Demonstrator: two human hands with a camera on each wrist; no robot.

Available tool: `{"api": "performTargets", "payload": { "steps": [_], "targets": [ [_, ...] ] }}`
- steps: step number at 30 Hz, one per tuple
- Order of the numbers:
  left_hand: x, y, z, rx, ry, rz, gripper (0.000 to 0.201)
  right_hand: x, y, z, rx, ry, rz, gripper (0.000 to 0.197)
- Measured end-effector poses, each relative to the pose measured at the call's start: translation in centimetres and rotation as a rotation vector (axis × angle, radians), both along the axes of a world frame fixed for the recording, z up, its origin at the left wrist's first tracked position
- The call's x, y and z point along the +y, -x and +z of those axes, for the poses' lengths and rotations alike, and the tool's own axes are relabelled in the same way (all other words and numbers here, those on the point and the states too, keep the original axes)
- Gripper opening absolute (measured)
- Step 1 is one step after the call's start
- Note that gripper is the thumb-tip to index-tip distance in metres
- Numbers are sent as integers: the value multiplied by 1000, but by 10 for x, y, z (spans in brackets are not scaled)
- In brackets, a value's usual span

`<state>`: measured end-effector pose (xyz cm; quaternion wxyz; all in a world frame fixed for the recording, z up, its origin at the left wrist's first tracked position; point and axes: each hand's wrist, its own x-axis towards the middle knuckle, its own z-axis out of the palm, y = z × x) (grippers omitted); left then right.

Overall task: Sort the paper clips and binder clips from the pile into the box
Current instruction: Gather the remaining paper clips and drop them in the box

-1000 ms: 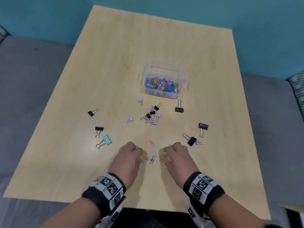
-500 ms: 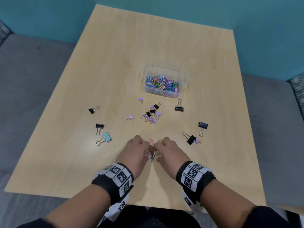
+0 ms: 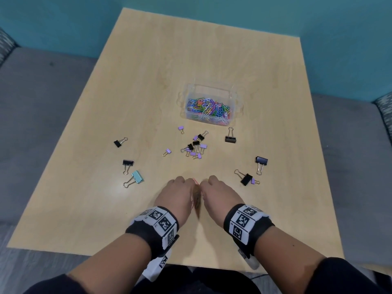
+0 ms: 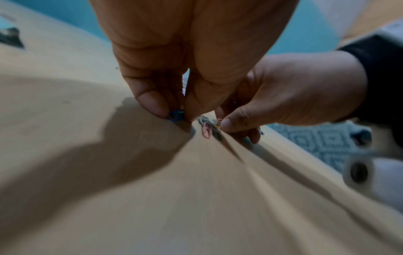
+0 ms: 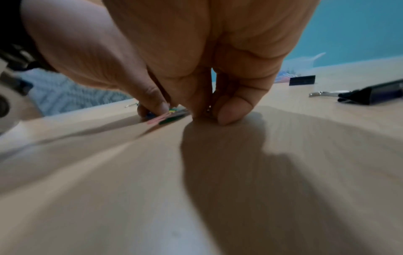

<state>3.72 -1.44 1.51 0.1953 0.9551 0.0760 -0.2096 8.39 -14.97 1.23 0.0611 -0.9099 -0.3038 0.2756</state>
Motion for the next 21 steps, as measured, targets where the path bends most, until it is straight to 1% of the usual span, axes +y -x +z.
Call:
{"api": "performTargets", "payload": {
  "steps": [1, 3, 7, 10, 13, 15, 17, 21],
  "targets": [
    [0, -1, 2, 14, 25, 41, 24, 0, -2, 1, 33, -6, -41, 22],
    [1, -4, 5, 42, 44, 72, 25, 1, -6, 3, 101, -19, -107, 22],
    [-1, -5, 5, 75, 29, 73, 24, 0, -9, 6, 152, 8, -118, 24],
    [-3, -1, 3, 50, -29, 3, 26, -2, -9, 6, 152, 31, -118, 21],
    [-1, 3, 1, 15, -58, -84, 30, -4, -6, 4, 120, 12, -94, 21],
    [2, 5, -1, 3, -58, -115, 28, -7, -5, 1, 85, 0, -71, 21],
    [6, 5, -4, -10, -44, -96, 20, -9, -5, -1, 62, -9, -57, 19],
    [13, 6, -11, -18, 7, -41, 12, -15, -7, -4, 38, -29, -35, 19]
  ]
}}
